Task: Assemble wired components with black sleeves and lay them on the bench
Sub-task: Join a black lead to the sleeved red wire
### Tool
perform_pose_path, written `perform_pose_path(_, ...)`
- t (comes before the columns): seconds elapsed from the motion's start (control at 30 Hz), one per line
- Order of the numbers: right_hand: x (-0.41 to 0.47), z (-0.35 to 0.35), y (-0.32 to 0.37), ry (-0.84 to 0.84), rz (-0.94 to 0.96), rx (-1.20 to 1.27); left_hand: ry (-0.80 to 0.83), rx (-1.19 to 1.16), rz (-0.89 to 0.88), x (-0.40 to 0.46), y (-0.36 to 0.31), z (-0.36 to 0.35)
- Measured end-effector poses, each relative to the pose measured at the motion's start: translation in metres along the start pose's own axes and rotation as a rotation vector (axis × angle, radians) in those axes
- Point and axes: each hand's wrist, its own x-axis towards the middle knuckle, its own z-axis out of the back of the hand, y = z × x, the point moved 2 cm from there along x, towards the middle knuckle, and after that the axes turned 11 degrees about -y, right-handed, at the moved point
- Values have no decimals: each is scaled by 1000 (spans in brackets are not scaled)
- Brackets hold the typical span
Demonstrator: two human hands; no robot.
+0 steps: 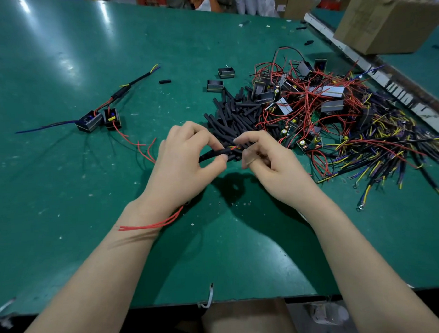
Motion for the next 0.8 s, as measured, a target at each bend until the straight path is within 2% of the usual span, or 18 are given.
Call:
perform_pose_path(0.17, 0, -1, 0, -46, 13, -24, 10, 130, -119, -2, 1, 0)
perform_pose_path(0.37, 0, 0, 2, -87, 32, -26, -3, 109, -173, -2, 0, -3)
perform_pose_path(0.8, -1, -3, 3, -73, -47, 6, -38, -5, -128, -2, -3, -4)
